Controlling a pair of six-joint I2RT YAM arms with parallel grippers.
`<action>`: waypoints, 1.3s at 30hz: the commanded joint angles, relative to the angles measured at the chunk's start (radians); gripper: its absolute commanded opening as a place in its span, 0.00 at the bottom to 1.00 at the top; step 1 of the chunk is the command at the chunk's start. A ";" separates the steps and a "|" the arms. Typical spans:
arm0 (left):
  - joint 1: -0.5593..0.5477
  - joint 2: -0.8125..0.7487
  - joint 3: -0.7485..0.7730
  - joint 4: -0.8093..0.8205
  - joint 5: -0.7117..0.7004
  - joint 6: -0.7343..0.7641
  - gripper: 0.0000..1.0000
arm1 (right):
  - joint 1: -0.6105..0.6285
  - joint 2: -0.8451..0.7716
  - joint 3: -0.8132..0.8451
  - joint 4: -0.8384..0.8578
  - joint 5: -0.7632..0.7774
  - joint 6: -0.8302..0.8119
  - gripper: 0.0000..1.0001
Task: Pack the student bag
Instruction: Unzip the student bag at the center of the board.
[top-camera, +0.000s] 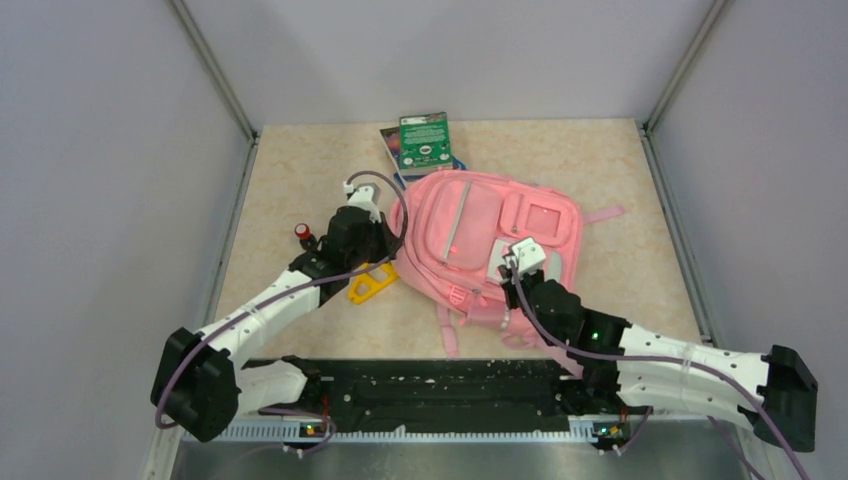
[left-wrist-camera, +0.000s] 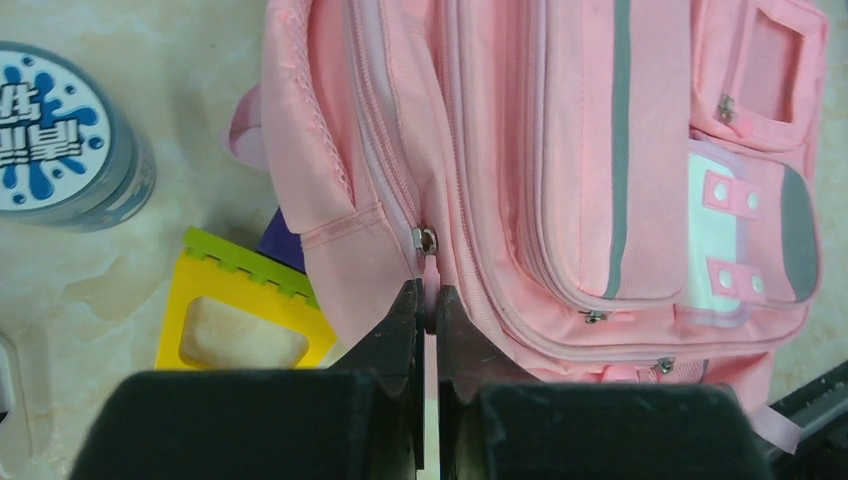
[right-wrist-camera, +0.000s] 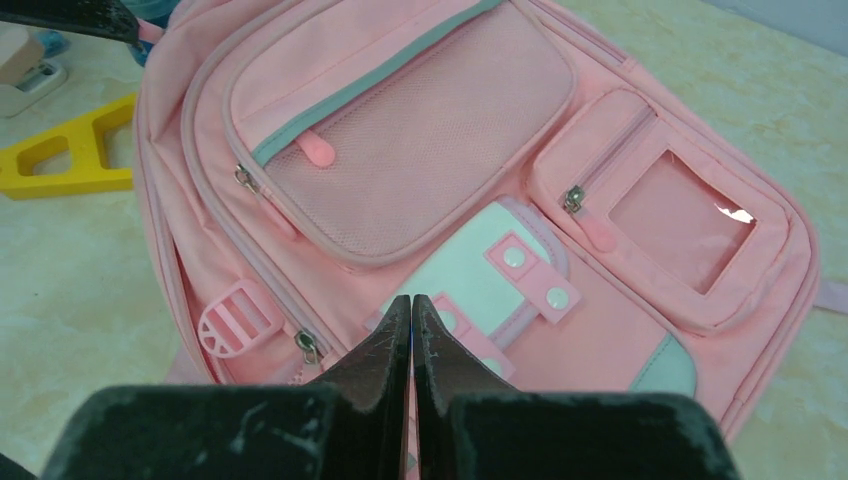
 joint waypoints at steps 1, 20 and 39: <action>-0.001 -0.030 0.071 0.030 0.156 0.030 0.00 | -0.002 -0.048 0.006 0.007 -0.064 0.011 0.00; -0.034 0.037 0.269 -0.117 0.595 0.130 0.00 | 0.051 0.196 0.110 0.253 -0.265 0.029 0.77; -0.036 -0.004 0.220 -0.114 0.682 0.238 0.00 | 0.215 0.513 0.205 0.328 0.239 -0.077 0.59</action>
